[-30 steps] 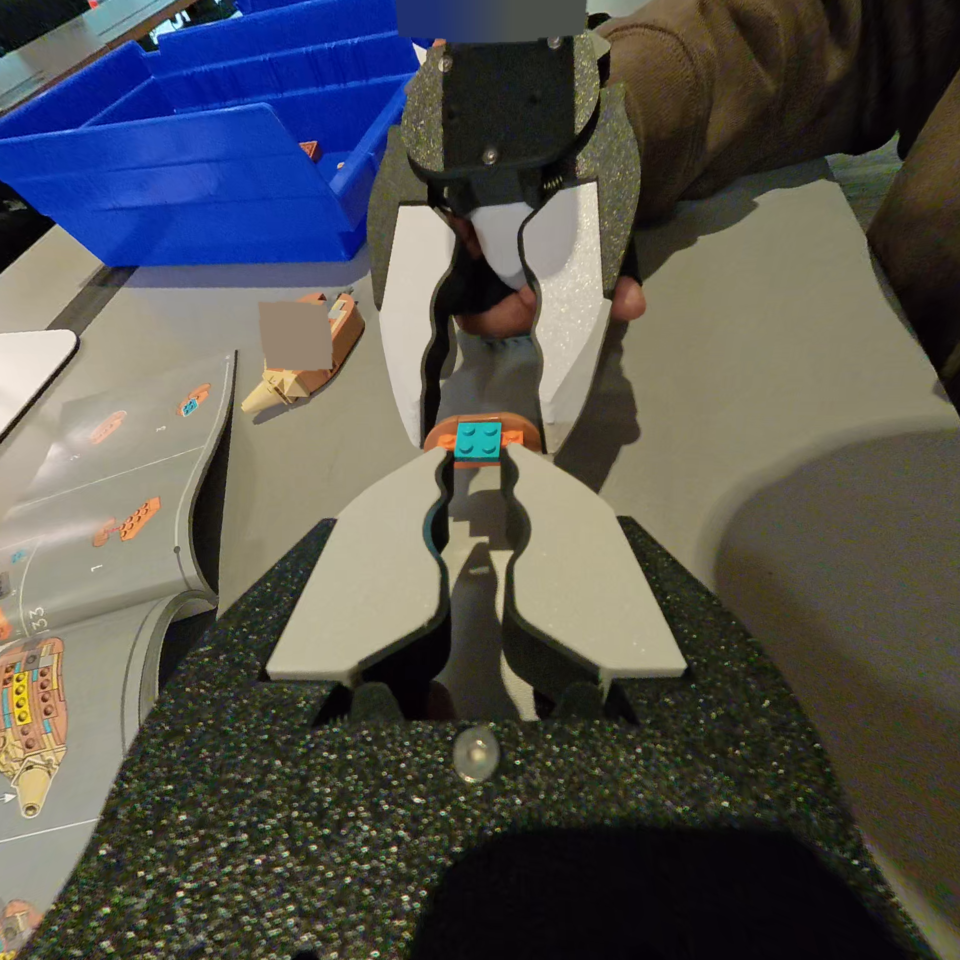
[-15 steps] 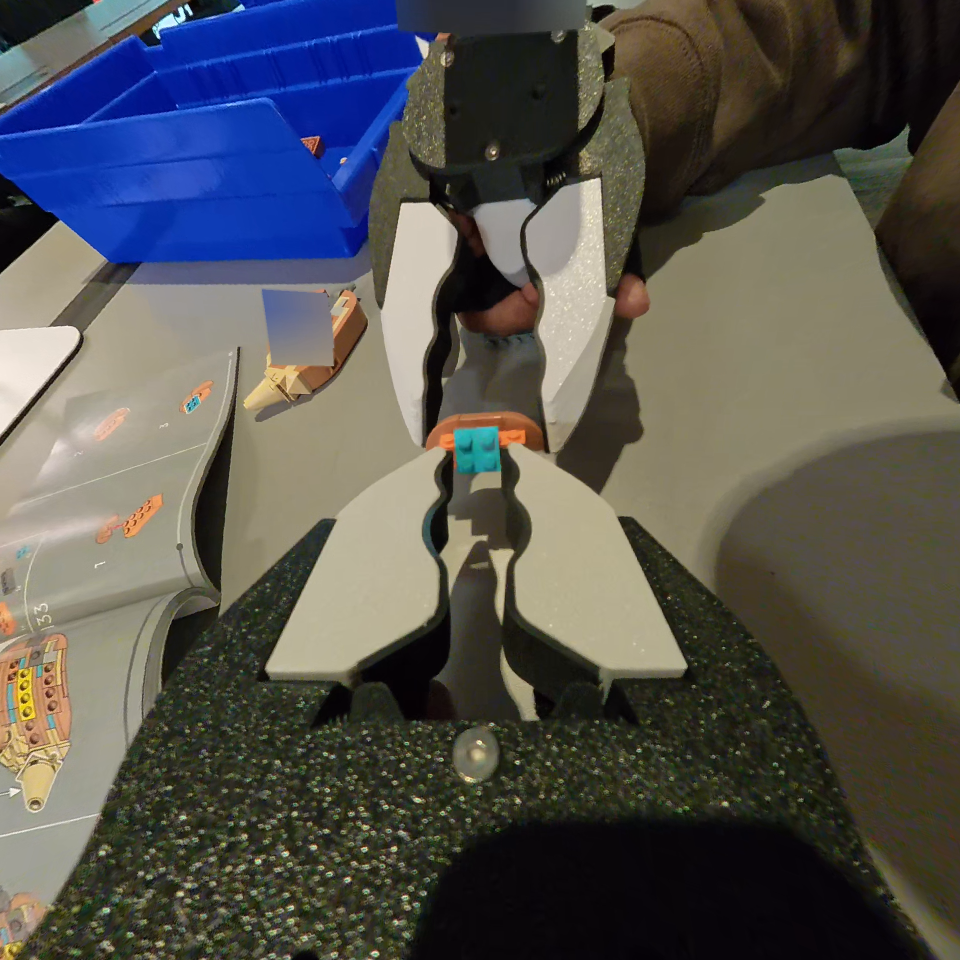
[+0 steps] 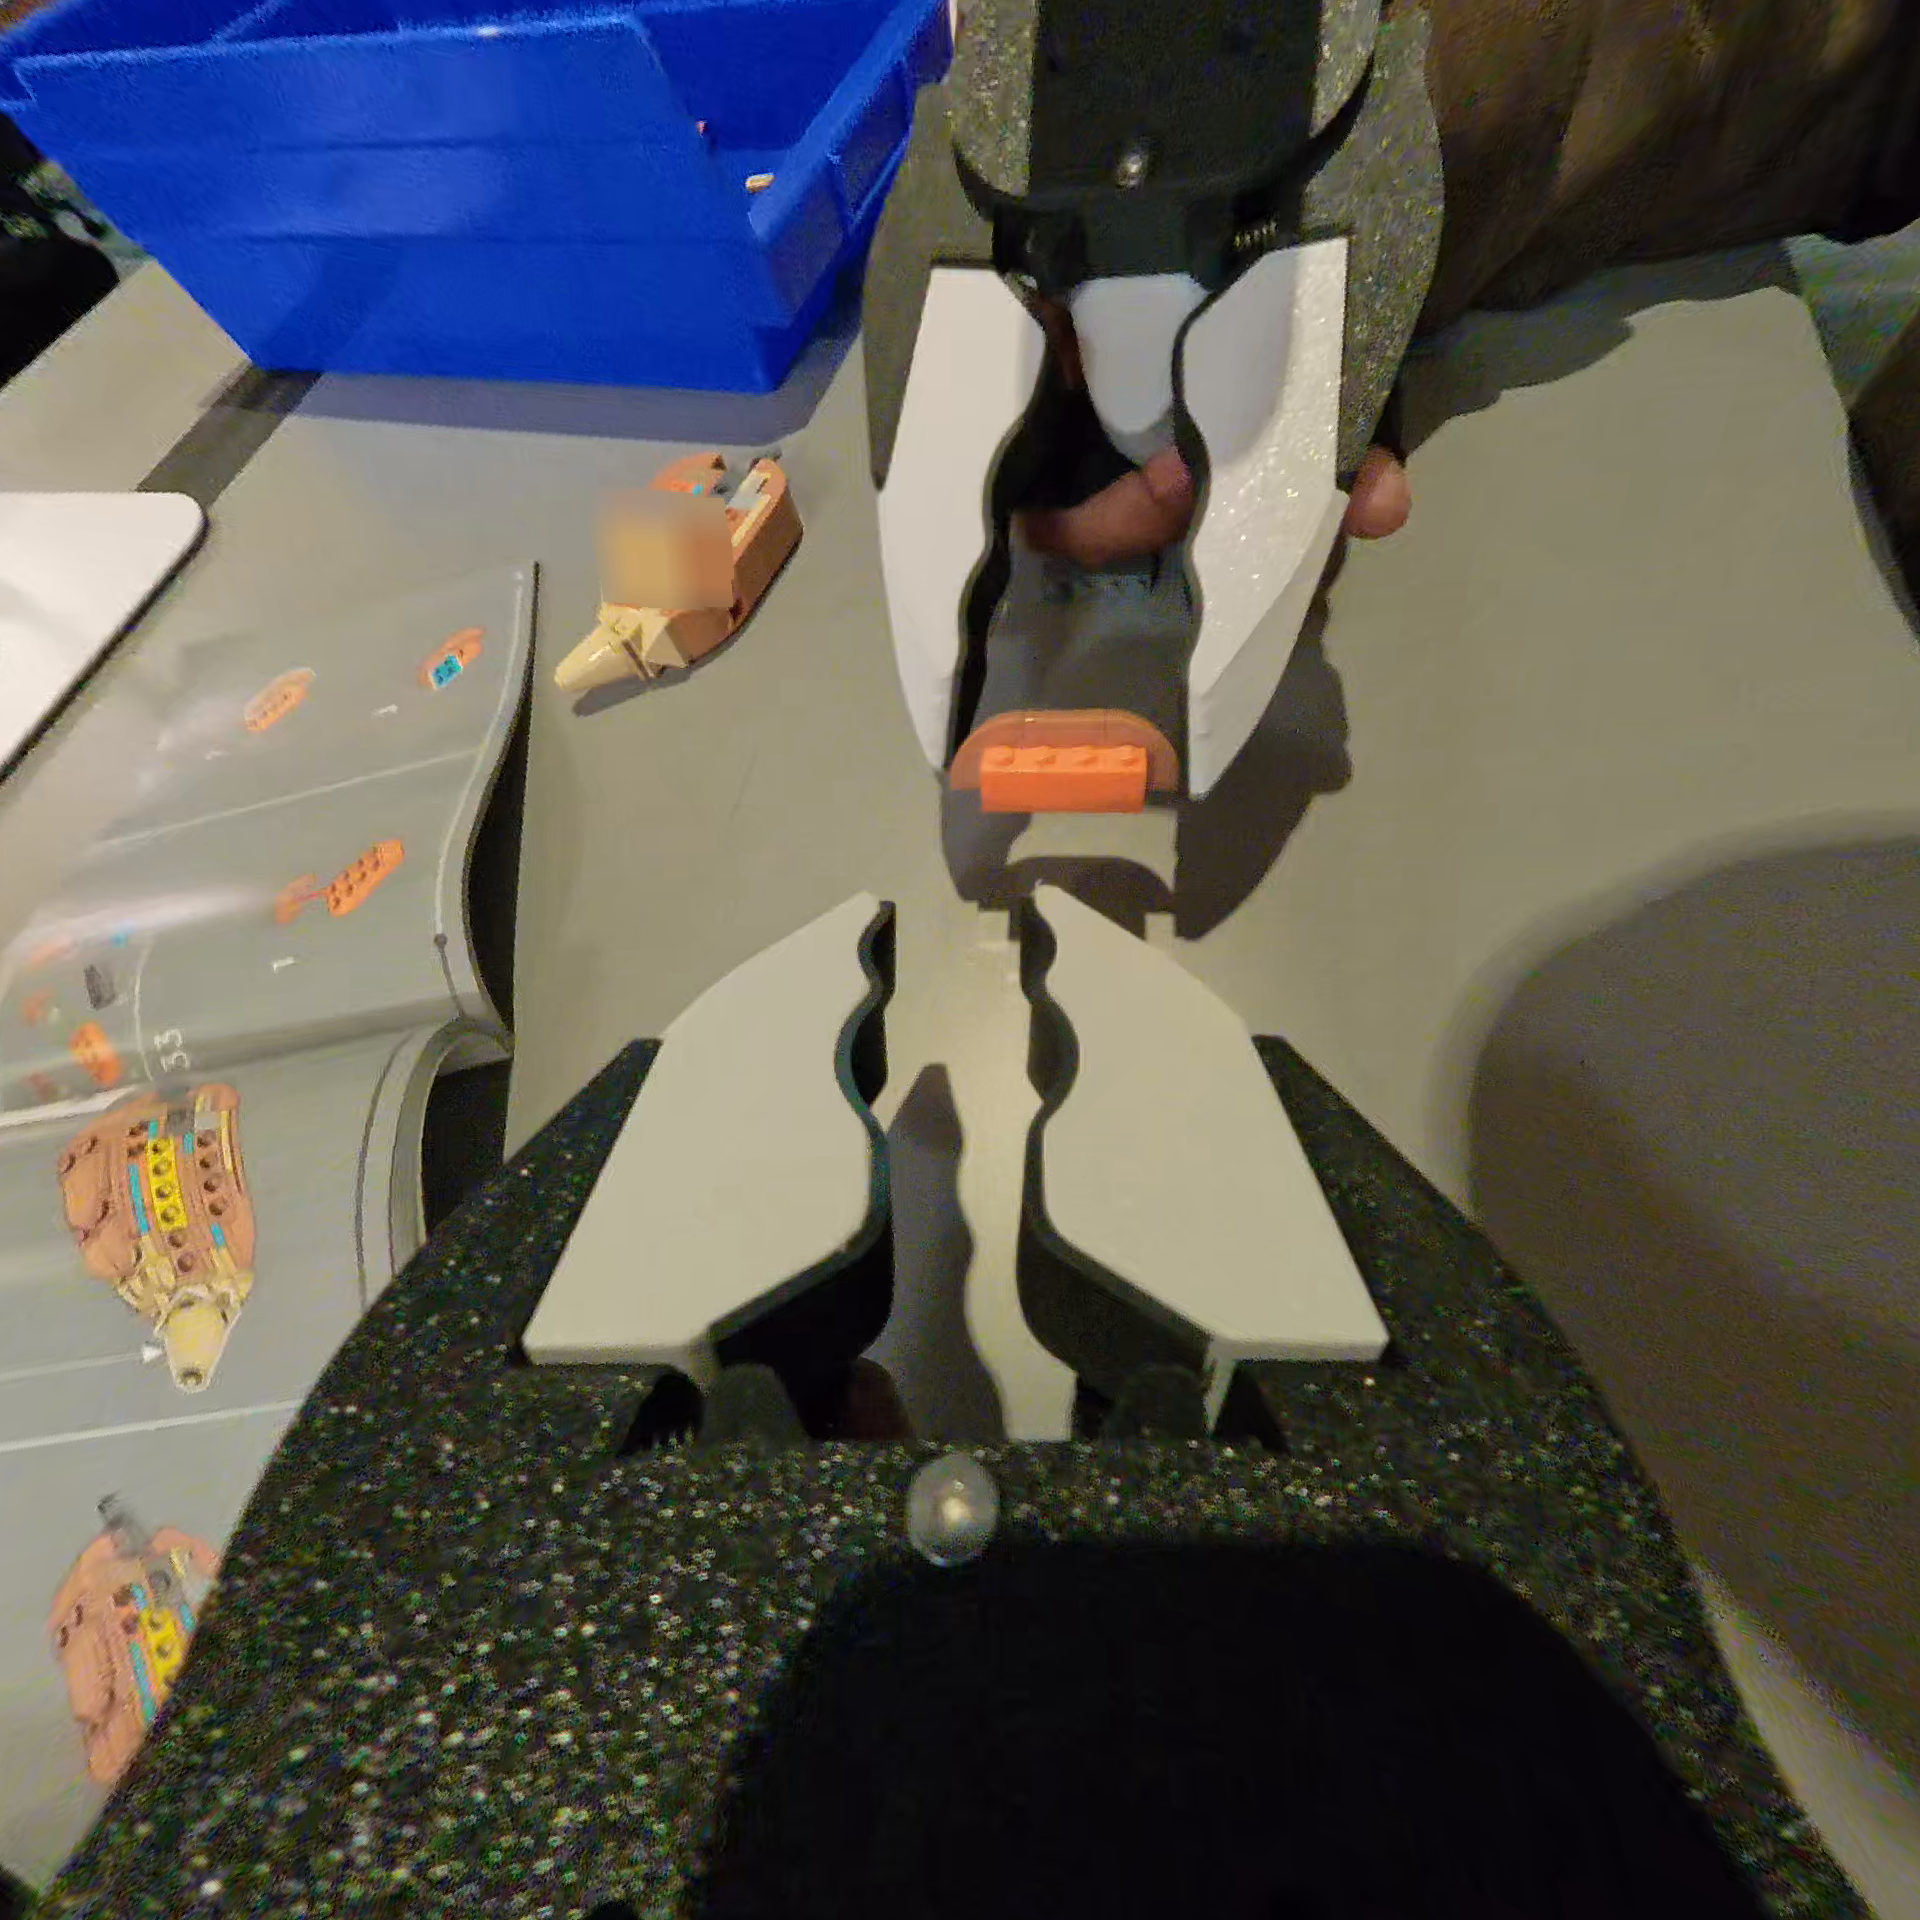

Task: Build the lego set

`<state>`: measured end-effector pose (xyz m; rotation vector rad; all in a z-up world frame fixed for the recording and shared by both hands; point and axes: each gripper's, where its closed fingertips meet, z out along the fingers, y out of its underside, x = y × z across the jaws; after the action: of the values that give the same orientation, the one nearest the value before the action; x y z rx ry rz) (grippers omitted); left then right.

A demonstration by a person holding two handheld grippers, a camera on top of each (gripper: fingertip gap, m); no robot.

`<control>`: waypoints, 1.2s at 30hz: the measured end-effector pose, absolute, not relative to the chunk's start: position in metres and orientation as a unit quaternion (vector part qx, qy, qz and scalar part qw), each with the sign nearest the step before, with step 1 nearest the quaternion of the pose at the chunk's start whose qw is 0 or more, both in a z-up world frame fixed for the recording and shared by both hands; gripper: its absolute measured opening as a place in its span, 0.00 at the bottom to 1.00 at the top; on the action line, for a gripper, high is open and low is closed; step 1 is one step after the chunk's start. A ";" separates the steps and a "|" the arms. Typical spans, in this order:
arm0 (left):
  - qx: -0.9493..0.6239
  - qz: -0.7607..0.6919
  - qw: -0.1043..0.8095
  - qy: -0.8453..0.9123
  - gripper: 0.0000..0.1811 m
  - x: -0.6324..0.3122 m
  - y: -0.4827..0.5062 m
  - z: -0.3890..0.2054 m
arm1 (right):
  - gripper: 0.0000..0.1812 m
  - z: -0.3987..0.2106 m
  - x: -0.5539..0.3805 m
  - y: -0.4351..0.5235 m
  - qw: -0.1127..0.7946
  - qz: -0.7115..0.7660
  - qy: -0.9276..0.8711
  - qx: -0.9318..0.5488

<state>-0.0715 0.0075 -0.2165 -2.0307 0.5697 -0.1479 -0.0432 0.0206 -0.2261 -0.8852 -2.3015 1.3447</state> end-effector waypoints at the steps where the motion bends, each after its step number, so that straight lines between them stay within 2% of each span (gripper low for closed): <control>1: -0.841 -0.073 0.484 0.231 0.13 -0.072 0.004 -0.217 | 0.26 -0.229 -0.042 0.021 0.163 0.463 -0.814 -0.311; 8: -0.866 -0.100 0.387 0.299 0.14 -0.062 -0.027 -0.246 | 0.26 -0.255 -0.033 0.034 0.155 0.373 -0.859 -0.314; 15: -0.876 -0.093 0.348 0.320 0.14 -0.061 -0.032 -0.264 | 0.26 -0.263 -0.031 0.036 0.158 0.347 -0.872 -0.308; 18: -0.875 -0.096 0.351 0.321 0.10 -0.060 -0.032 -0.265 | 0.26 -0.262 -0.031 0.038 0.157 0.348 -0.870 -0.312; 23: -0.875 -0.112 0.361 0.304 0.09 -0.057 -0.025 -0.263 | 0.26 -0.254 -0.031 0.037 0.181 0.366 -0.866 -0.289; 27: -0.861 -0.173 0.409 0.247 0.09 -0.049 -0.010 -0.246 | 0.25 -0.245 -0.029 0.041 0.220 0.372 -0.866 -0.252; 36: -0.837 -0.256 0.457 0.157 0.09 -0.046 0.006 -0.224 | 0.24 -0.234 -0.029 0.040 0.241 0.385 -0.860 -0.232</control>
<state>-0.0460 0.0059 -0.2239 -2.0640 0.3876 -0.6299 -0.0291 0.0397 -0.2340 -0.6351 -2.3527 1.0532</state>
